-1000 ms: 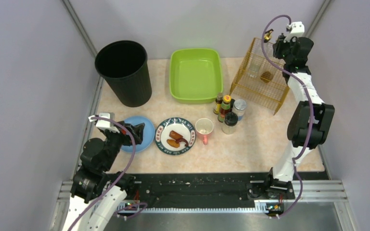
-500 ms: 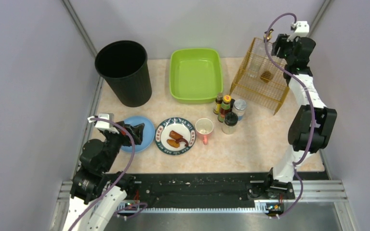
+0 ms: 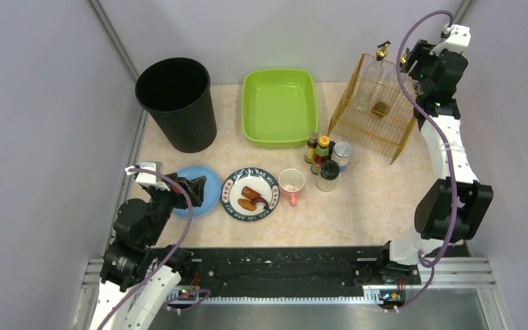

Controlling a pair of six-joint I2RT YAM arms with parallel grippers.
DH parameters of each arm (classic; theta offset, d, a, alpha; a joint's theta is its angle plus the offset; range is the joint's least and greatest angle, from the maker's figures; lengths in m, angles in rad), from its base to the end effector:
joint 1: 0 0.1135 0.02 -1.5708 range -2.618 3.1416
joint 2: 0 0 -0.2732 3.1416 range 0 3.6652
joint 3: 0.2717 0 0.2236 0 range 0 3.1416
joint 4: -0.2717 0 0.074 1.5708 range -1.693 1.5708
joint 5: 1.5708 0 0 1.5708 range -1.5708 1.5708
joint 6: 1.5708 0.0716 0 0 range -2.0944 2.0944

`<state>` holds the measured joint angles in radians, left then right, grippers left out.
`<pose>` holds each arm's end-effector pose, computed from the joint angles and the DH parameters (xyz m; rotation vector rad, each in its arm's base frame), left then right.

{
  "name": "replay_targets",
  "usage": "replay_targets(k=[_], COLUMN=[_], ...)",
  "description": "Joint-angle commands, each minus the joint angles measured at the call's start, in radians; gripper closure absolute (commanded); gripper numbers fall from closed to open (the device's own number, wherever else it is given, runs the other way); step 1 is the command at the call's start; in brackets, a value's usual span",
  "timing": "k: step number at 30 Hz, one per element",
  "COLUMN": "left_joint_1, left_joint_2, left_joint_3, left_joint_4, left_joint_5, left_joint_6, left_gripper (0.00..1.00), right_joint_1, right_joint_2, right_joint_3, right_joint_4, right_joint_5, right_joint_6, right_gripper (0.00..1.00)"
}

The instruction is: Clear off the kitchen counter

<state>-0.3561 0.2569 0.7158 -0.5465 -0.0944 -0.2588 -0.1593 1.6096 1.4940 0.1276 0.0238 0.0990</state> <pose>0.0652 -0.0170 0.3194 0.0091 1.6725 -0.3880 0.3918 -0.0647 0.4230 0.2194 1.5437 -0.0661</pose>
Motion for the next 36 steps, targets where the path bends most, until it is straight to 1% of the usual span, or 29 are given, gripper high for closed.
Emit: replay_targets(k=[1,5,6,9,12,13,17,20,29,36], left_joint_1=[0.001,0.0,0.0,0.001,0.001,0.001,-0.003,-0.006,-0.007,-0.006], left_joint_2=[-0.011,-0.015,-0.016,-0.017,-0.018,-0.018,-0.019,-0.017,-0.018,-0.009], left_joint_3=[-0.005,-0.006,-0.005,-0.003,-0.003,-0.004,-0.004,-0.003,-0.003,-0.004], left_joint_4=[0.036,0.037,0.038,0.039,0.039,0.038,0.037,0.037,0.034,0.037], left_joint_5=[0.006,0.008,0.01,0.015,0.012,0.012,0.009,0.008,0.006,0.013], left_joint_6=[0.012,0.012,0.012,0.01,0.009,0.009,0.009,0.009,0.009,0.011], left_gripper=[0.05,0.05,0.05,0.03,0.02,0.01,0.01,0.01,0.01,0.01], right_joint_1=[0.004,0.027,0.041,0.101,0.164,0.199,0.255,0.304,0.469,0.523], right_joint_2=[-0.138,-0.207,-0.224,-0.285,-0.337,-0.353,-0.408,-0.442,-0.447,-0.405], right_joint_3=[-0.052,-0.093,-0.104,-0.156,-0.219,-0.24,-0.335,-0.392,-0.448,-0.465], right_joint_4=[-0.012,-0.06,-0.077,-0.115,-0.125,-0.153,-0.15,-0.148,-0.229,-0.279], right_joint_5=[0.012,-0.046,-0.039,0.007,0.03,0.034,-0.004,-0.017,0.001,0.016], right_joint_6=[0.11,0.139,0.137,0.133,0.157,0.171,0.248,0.245,0.187,0.153], right_gripper=[0.35,0.35,0.35,0.35,0.35,0.35,0.36,0.36,0.36,0.36])
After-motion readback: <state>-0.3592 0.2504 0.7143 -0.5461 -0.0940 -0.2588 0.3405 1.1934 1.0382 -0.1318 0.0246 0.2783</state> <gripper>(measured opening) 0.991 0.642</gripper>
